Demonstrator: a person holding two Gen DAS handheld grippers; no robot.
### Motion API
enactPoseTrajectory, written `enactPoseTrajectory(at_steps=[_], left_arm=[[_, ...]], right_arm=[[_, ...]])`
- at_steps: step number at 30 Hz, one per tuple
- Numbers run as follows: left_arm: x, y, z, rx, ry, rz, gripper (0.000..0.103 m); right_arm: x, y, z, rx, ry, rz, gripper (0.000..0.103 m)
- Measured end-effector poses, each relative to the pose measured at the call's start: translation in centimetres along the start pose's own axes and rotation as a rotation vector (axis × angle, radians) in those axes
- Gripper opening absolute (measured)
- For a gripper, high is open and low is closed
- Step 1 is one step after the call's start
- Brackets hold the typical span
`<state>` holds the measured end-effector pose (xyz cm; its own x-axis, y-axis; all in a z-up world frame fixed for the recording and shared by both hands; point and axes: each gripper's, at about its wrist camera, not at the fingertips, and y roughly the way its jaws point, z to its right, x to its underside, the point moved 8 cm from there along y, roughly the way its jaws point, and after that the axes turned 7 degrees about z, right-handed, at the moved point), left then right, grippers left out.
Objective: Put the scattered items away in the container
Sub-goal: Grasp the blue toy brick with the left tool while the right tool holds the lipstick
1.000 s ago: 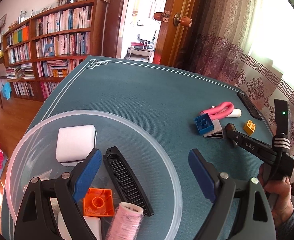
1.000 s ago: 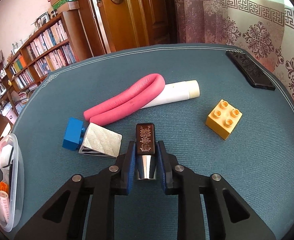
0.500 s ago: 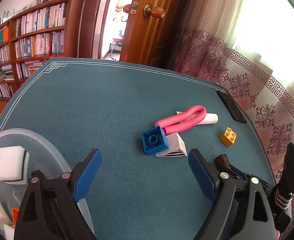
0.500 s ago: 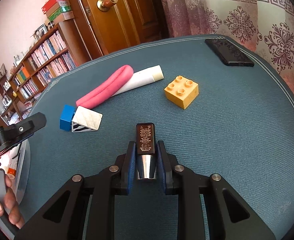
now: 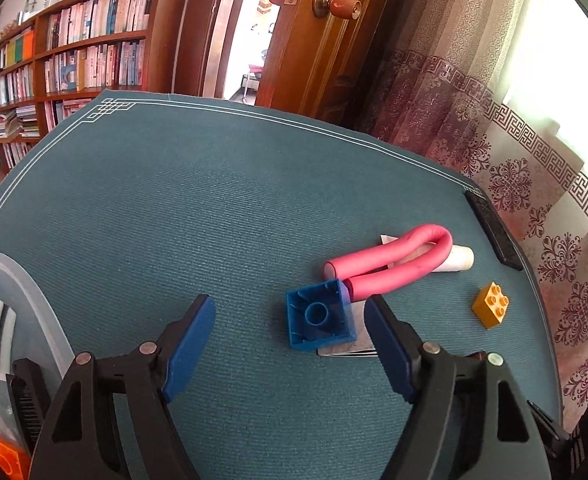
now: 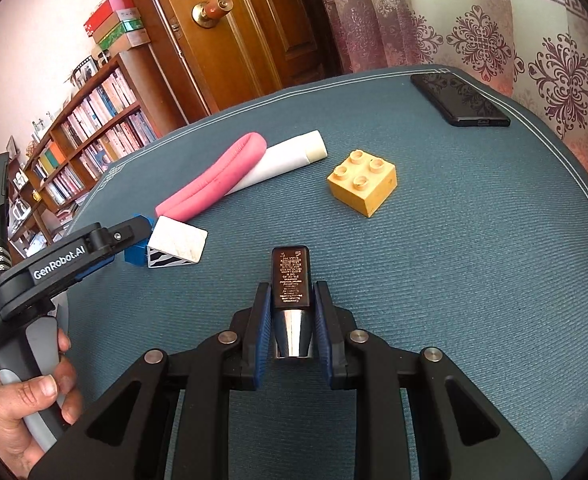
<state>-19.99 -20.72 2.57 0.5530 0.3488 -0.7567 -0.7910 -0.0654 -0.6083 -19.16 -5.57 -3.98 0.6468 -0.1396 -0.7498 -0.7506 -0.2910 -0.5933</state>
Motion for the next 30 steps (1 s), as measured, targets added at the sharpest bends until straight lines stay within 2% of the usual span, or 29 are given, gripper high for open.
enactPoseTrajectory(at_steps=[4, 8, 9, 10, 14, 21, 30], left_arm=[[-0.1, 0.7, -0.4, -0.007, 0.010, 0.012, 0.071], [-0.2, 0.9, -0.7, 0.027, 0.006, 0.009, 0.049], [-0.1, 0.9, -0.7, 0.035, 0.007, 0.002, 0.038], [0.0, 0.8, -0.8, 0.040, 0.008, 0.001, 0.036], [0.3, 0.3, -0.8, 0.053, 0.017, 0.000, 0.036], [0.8, -0.4, -0.7, 0.035, 0.051, 0.009, 0.036], [0.3, -1.5, 0.1, 0.037, 0.081, 0.052, 0.036]], right_arm=[[0.0, 0.0, -0.1, -0.001, 0.001, 0.001, 0.023], [0.0, 0.1, -0.1, 0.003, -0.004, 0.002, 0.023], [-0.1, 0.1, -0.1, 0.003, -0.003, 0.002, 0.023], [0.0, 0.1, -0.2, 0.001, -0.001, 0.003, 0.023], [0.0, 0.0, -0.3, -0.001, 0.001, 0.004, 0.023], [0.0, 0.0, -0.4, -0.006, 0.006, 0.005, 0.023], [0.0, 0.1, -0.4, -0.015, 0.015, 0.007, 0.023]])
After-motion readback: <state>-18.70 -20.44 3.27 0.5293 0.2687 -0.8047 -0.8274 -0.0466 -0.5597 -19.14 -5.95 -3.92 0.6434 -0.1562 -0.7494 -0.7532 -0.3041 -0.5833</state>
